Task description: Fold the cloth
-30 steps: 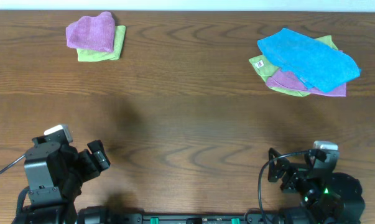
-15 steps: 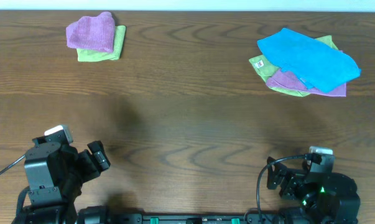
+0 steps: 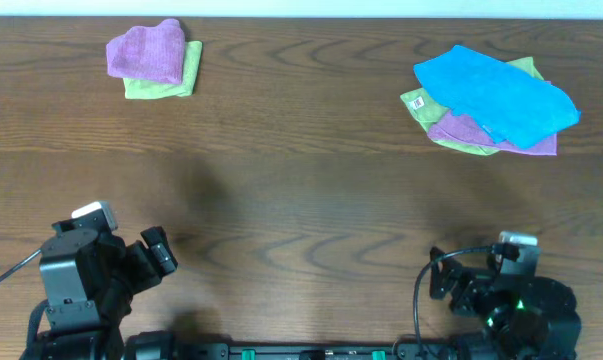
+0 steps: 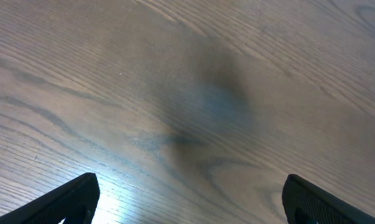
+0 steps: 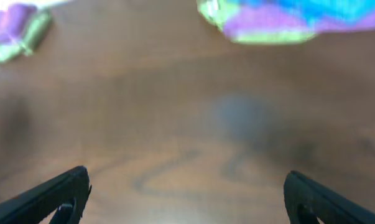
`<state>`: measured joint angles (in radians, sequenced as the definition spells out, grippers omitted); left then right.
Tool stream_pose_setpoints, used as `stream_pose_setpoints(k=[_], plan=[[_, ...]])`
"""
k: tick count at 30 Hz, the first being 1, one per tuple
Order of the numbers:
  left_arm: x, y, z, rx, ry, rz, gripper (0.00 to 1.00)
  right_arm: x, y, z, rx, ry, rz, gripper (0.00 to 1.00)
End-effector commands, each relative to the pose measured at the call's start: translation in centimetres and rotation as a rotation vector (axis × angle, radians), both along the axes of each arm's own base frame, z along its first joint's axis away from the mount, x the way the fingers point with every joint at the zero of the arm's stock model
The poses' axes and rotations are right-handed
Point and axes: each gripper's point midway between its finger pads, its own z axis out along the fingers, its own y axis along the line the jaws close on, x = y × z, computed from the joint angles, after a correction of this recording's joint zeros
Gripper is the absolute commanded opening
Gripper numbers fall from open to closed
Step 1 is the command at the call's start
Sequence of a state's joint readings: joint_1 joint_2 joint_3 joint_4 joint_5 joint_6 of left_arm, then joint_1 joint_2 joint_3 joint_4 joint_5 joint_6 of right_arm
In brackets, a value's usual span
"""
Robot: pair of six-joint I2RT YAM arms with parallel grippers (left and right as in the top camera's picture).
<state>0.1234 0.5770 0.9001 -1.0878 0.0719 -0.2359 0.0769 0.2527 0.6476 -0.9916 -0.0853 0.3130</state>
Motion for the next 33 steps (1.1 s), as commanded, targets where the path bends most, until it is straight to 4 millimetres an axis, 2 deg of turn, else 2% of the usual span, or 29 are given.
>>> stream_pose_setpoints(k=[1, 4, 7, 11, 15, 20, 28, 30, 33], plan=[[-0.5, 0.1, -0.4, 0.003, -0.012, 0.012, 0.95, 1.3, -0.2, 0.8, 0.013, -0.071, -0.023, 0.99], [-0.9, 0.1, -1.3, 0.004, -0.018, 0.012, 0.95, 2.3, -0.1, 0.3, 0.015, -0.097, -0.023, 0.99], [-1.2, 0.1, -2.7, 0.010, -0.030, 0.017, 0.95, 2.3, -0.1, -1.8, 0.011, -0.048, -0.023, 0.99], [-1.5, 1.5, -4.7, 0.070, -0.020, 0.071, 0.95, 2.7, -0.1, -4.7, 0.008, -0.003, -0.023, 0.99], [-1.3, 3.2, -5.1, 0.142, -0.043, 0.137, 0.95, 3.1, -0.1, -7.6, 0.005, 0.028, -0.024, 0.99], [-0.5, 3.4, -4.8, 0.152, -0.081, 0.147, 0.95, 2.5, -0.1, -11.0, 0.001, 0.083, -0.024, 0.99], [0.9, 3.6, -5.5, 0.154, -0.124, 0.150, 0.95, 2.0, -0.1, -13.2, -0.002, 0.113, -0.024, 0.99], [1.1, 3.6, -6.4, 0.154, -0.127, 0.151, 0.95, 2.0, -0.1, -13.5, -0.002, 0.119, -0.024, 0.99], [0.6, 3.6, -8.9, 0.153, -0.094, 0.148, 0.95, 2.0, -0.1, -13.6, -0.002, 0.117, -0.024, 0.99]])
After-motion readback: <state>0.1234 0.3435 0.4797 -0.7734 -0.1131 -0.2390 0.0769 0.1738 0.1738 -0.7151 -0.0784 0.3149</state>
